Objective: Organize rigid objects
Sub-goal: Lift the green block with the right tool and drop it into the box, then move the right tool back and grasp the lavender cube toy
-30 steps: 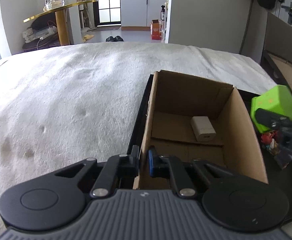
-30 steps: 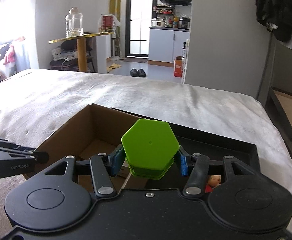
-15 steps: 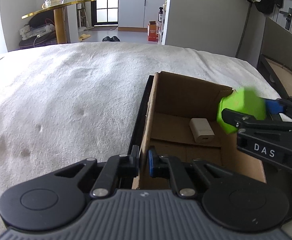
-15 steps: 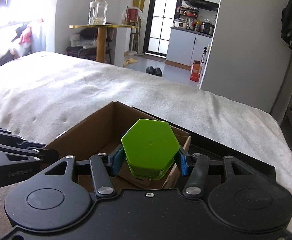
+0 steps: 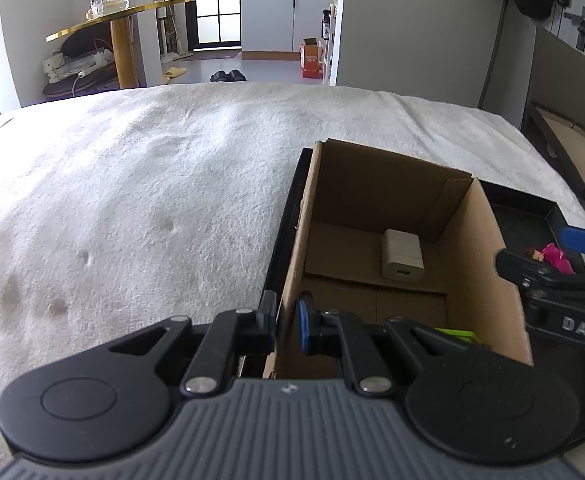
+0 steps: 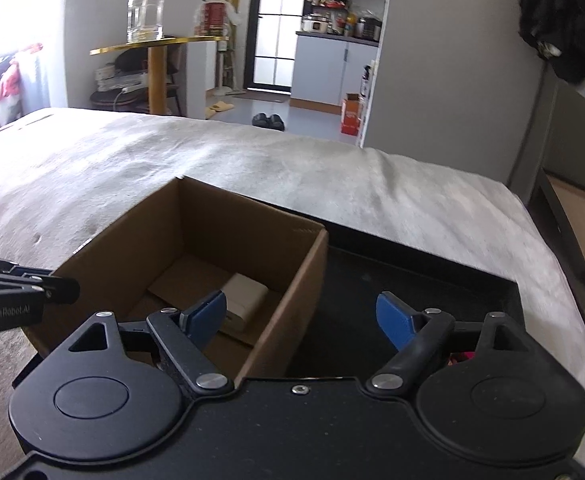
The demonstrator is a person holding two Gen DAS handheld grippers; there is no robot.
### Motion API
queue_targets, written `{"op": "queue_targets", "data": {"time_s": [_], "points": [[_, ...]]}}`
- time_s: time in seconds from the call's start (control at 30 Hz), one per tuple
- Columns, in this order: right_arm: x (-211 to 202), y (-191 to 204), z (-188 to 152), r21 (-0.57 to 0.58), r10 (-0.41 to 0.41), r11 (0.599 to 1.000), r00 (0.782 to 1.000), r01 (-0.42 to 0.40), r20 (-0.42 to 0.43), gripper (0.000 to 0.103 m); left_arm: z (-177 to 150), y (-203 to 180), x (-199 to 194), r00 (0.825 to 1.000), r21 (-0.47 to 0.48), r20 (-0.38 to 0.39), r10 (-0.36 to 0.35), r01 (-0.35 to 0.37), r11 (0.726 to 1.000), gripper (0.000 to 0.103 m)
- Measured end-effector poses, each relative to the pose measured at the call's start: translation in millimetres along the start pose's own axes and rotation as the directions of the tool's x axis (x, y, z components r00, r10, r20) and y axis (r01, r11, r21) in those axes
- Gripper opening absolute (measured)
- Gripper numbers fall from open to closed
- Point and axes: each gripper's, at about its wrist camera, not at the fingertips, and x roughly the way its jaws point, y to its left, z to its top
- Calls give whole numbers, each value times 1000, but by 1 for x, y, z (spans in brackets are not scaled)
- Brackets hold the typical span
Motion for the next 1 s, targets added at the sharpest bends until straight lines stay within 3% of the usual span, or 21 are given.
{"op": "queue_targets", "data": {"time_s": [0.13, 0.23, 0.3, 0.37, 0.5, 1.0], "points": [[-6, -12, -8, 39, -13, 999, 1000, 13, -15, 84, 2, -4, 0, 1000, 12, -11, 10, -10, 1000, 17], [-10, -22, -14, 68, -17, 997, 999, 19, -33, 85, 3, -5, -1, 1000, 13, -14, 11, -11, 1000, 37], [-13, -27, -17, 81, -23, 996, 999, 26, -40, 85, 4, -8, -4, 1000, 22, -4, 24, -23, 999, 58], [-17, -33, -20, 92, -29, 995, 999, 32, -41, 87, 6, -12, -6, 999, 32, 5, 34, -35, 999, 68], [-23, -46, -24, 115, -43, 992, 998, 47, -40, 88, 9, -20, -10, 999, 49, 16, 44, -45, 998, 77], [-43, -87, -46, 195, -75, 977, 996, 84, -50, 93, 16, -42, -19, 996, 114, 14, 88, -89, 990, 91]]}}
